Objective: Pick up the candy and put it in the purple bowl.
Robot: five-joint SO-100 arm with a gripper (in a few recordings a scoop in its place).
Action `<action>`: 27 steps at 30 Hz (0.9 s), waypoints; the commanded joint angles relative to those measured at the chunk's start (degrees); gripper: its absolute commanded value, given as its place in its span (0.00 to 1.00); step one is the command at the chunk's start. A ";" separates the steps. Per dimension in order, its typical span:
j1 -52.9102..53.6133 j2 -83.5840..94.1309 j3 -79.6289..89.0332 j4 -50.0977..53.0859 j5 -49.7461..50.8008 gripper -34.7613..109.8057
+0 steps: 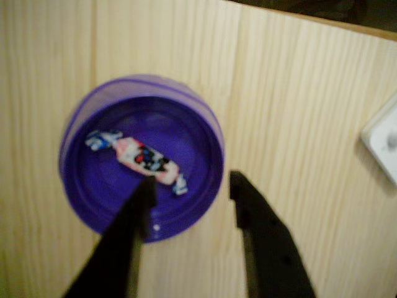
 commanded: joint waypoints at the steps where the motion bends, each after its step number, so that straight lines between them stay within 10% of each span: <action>1: 0.35 7.21 0.18 -0.70 -0.70 0.36; 27: 16.35 28.39 10.99 10.28 -7.29 0.24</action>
